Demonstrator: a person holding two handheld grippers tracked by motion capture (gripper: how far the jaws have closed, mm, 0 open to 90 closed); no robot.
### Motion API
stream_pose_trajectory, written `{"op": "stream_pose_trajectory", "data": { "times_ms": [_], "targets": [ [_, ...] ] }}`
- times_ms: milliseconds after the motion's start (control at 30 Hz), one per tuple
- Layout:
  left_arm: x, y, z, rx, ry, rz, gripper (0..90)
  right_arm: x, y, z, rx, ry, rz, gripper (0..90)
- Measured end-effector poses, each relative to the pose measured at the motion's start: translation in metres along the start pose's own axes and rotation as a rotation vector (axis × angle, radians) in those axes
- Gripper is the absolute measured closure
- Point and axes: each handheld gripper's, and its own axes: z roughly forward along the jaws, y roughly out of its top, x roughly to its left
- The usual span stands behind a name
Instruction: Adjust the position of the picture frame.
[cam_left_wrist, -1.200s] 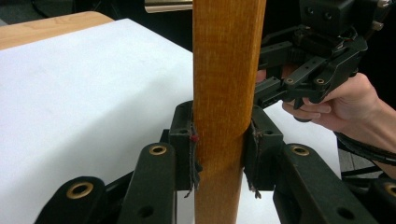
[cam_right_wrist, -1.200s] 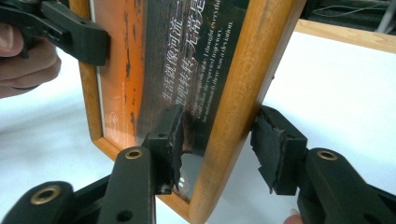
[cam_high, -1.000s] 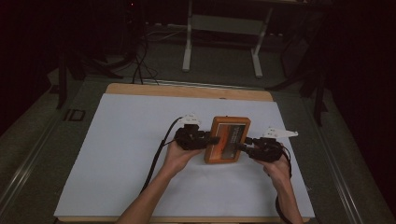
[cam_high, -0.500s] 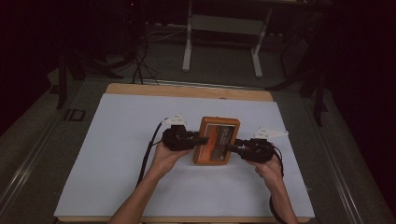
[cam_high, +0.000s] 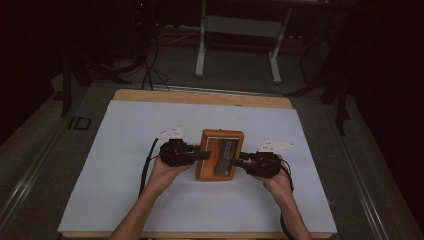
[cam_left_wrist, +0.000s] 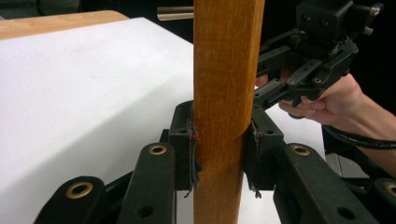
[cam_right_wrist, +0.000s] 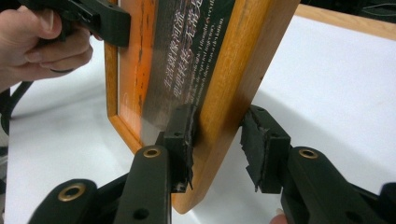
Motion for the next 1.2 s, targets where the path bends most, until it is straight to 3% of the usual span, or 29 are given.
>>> {"op": "stream_pose_trajectory", "data": {
  "times_ms": [367,733,933,1033,1200],
  "targets": [
    [0.009,-0.027,-0.012,0.01,-0.028,0.006,68.8,0.023,-0.004,0.02,0.085,-0.044,-0.036,63.3],
    [0.012,-0.032,-0.016,0.021,-0.046,0.039,68.8,0.028,-0.004,0.022,0.09,-0.038,-0.067,63.6],
    [0.016,-0.032,-0.015,0.022,-0.054,0.036,68.7,0.027,-0.004,0.026,0.078,-0.008,-0.069,54.1],
    [0.017,-0.031,-0.015,0.026,-0.058,0.044,68.7,0.024,-0.003,0.028,0.059,0.02,-0.047,50.7],
    [0.016,-0.028,-0.014,0.033,-0.06,0.067,68.5,0.02,-0.002,0.026,0.046,0.022,-0.042,60.8]
  ]
}}
